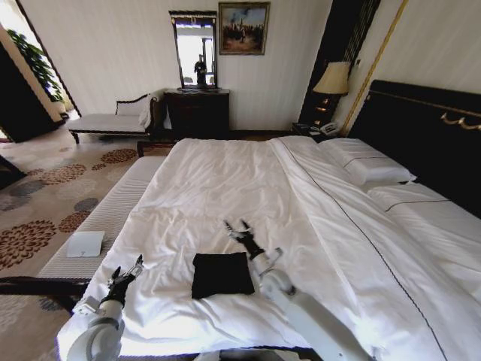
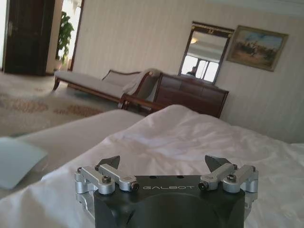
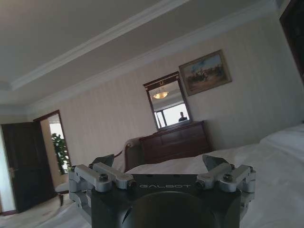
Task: Fold the clothes on the bed.
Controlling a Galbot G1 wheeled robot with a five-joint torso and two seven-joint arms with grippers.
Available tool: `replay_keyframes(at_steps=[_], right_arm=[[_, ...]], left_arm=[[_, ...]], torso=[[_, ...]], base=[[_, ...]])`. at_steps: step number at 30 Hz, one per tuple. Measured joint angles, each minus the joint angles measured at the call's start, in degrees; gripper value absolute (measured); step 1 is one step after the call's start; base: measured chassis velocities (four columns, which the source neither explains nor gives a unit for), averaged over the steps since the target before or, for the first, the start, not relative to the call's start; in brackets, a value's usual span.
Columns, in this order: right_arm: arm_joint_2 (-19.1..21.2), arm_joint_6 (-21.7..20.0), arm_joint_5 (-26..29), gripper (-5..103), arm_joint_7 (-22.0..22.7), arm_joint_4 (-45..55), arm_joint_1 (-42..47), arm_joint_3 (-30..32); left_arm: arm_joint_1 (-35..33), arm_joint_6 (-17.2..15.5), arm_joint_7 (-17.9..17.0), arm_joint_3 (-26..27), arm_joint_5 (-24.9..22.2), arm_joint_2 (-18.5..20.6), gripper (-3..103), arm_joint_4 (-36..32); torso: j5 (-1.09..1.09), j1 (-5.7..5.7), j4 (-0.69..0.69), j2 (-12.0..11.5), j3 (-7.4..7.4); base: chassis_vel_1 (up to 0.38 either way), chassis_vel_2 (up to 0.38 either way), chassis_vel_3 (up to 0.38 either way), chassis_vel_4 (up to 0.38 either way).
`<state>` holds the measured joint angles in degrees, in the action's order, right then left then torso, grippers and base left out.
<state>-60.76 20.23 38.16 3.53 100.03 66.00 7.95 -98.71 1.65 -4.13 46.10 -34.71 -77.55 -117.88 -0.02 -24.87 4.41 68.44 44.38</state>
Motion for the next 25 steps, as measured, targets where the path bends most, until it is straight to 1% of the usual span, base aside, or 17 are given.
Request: replay_keyframes(at_steps=[2,3,4,5,6,7,8,9,10,11,12,14,16,25], right_arm=[[0.09,-0.09,-0.9,100,0.34,0.55,0.93,1.14],[0.24,-0.7,-3.81,100,1.7,2.54,4.44,5.31],[-0.5,-2.55,-7.63,100,4.1,5.7,9.87,11.9],[-1.77,-3.72,-10.04,100,5.15,7.8,13.29,15.96],[-1.77,-3.72,-10.04,100,5.15,7.8,13.29,15.96],[-3.59,-4.59,-12.52,100,6.03,10.04,16.68,19.7],[-6.6,-5.18,-16.0,100,7.16,13.41,21.38,24.16],[-12.12,-5.01,-23.19,100,7.72,20.21,31.11,30.25],[-13.4,-4.74,-25.39,100,7.63,22.14,33.47,31.52],[-13.4,-4.74,-25.39,100,7.63,22.14,33.47,31.52],[-14.71,-4.51,-27.65,100,7.32,24.38,35.83,32.63],[-15.72,-4.41,-29.33,100,6.89,26.25,37.59,33.33],[-15.91,-4.39,-29.61,100,6.71,26.56,37.87,33.36],[-15.86,-4.34,-29.38,100,6.52,26.4,37.52,32.89]], left_arm=[[-0.1,0.4,0.08,-0.13,0.67,-0.02,100,-0.19],[-0.71,2.22,0.51,-0.87,3.84,-0.11,100,-1.38],[-1.67,3.52,0.76,-1.94,7.26,-0.31,100,-3.35],[-2.14,3.68,0.84,-2.6,8.61,-0.47,100,-4.47],[-2.14,3.68,0.84,-2.6,8.61,-0.47,100,-4.47],[-2.55,3.68,0.92,-3.27,9.55,-0.61,100,-5.7],[-2.96,3.47,1.09,-4.21,10.35,-0.74,100,-7.51],[-3.4,2.61,1.23,-5.87,11.98,-1.03,100,-10.29],[-3.49,2.6,1.31,-6.28,12.25,-1.08,100,-11.05],[-3.49,2.6,1.31,-6.28,12.25,-1.08,100,-11.05],[-3.92,2.49,1.66,-6.59,12.5,-1.1,100,-12.03],[-4.58,2.12,2.28,-6.74,12.84,-1.03,100,-12.97],[-4.73,1.98,2.42,-6.74,12.89,-1.0,100,-13.12],[-4.72,1.82,2.46,-6.69,12.84,-0.95,100,-13.11]], torso=[[0.01,0.0,0.0,0.0,0.0],[0.02,0.0,0.01,0.0,0.0],[-0.01,0.0,0.0,0.01,0.0],[-0.02,0.0,0.01,0.01,0.0],[-0.02,0.0,0.01,0.01,0.0],[-0.02,0.01,0.0,0.01,0.0],[0.01,0.01,0.0,0.01,-0.01],[-0.02,0.01,0.02,0.02,-0.01],[-0.02,0.01,0.03,0.02,-0.01],[-0.02,0.01,0.03,0.02,-0.01],[-0.03,0.01,0.02,0.02,-0.01],[-0.03,0.02,-0.01,0.02,-0.02],[-0.03,0.01,-0.04,0.02,-0.01],[-0.02,0.0,-0.01,0.01,0.0]], base=[[0.0,0.0,0.0,0.0],[0.0,0.0,0.0,0.0],[0.0,0.0,0.0,0.0],[0.0,0.0,0.0,0.0],[0.0,0.0,0.0,0.0],[0.0,0.0,0.0,0.0],[0.0,0.0,0.0,0.0],[0.0,0.0,0.0,0.0],[0.0,0.0,0.0,0.0],[0.0,0.0,0.0,0.0],[0.0,0.0,0.0,0.0],[0.0,0.0,0.0,0.0],[0.0,0.0,0.0,0.0],[0.0,0.0,0.0,0.0]])
